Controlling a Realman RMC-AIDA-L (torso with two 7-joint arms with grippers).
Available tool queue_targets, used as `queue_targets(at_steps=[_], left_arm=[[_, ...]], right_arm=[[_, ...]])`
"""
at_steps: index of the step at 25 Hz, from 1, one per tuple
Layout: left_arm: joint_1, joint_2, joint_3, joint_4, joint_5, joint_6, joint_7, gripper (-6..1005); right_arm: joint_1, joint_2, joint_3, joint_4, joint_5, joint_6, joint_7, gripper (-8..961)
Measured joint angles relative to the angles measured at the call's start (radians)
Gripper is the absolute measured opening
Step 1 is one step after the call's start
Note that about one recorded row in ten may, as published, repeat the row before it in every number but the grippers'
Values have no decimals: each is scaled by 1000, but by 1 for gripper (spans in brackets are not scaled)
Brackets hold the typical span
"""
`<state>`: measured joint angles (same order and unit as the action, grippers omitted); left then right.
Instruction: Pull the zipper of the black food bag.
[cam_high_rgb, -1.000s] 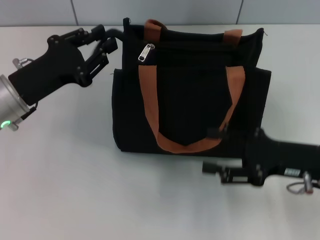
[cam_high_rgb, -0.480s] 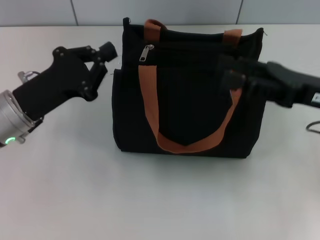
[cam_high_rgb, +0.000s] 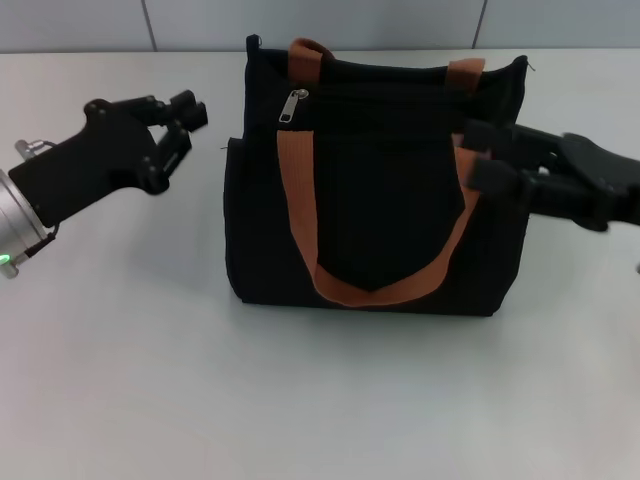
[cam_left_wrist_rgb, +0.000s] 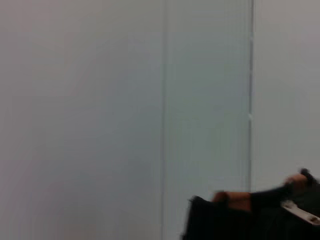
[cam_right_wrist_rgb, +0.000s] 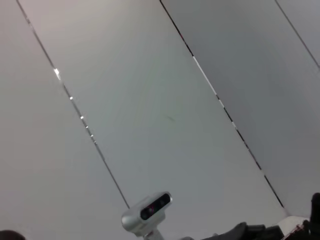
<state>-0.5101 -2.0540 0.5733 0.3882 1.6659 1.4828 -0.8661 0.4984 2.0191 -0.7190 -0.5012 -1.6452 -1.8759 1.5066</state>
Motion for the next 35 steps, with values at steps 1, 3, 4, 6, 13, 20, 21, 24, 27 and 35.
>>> queue_targets(at_steps=[1, 3, 4, 6, 13, 20, 21, 24, 27, 35], left_arm=[[1, 0, 20, 15, 7, 1, -7, 31], [0, 2, 67, 34, 18, -1, -23, 47], [-3, 3, 87, 38, 21, -5, -28, 87], [-13, 5, 124, 43, 25, -32, -35, 167], [-44, -8, 142, 60, 27, -143, -32, 465], [-82, -16, 193, 54, 32, -191, -40, 676], [-83, -17, 192, 54, 31, -191, -41, 706], [-84, -17, 188, 54, 26, -182, -41, 797], [-84, -16, 200, 60, 32, -172, -41, 806], [-63, -15, 185, 64, -19, -133, -33, 684]], right_arm=[[-13, -1, 1, -3, 0, -15, -23, 818], [-37, -4, 0, -4, -1, -46, -75, 818], [-50, -5, -1, -5, -4, -55, -104, 818], [-69, -6, 0, -5, -14, -62, -146, 818], [-97, -5, -5, -1, -31, -57, -183, 818], [-104, 3, -5, 4, -104, -49, -256, 817], [-108, 6, -4, 6, -124, -44, -292, 817], [-119, 16, -1, 8, -160, -22, -358, 817], [-124, 21, -6, 9, -166, 11, -379, 817], [-120, 22, -6, 9, -166, 17, -379, 817]])
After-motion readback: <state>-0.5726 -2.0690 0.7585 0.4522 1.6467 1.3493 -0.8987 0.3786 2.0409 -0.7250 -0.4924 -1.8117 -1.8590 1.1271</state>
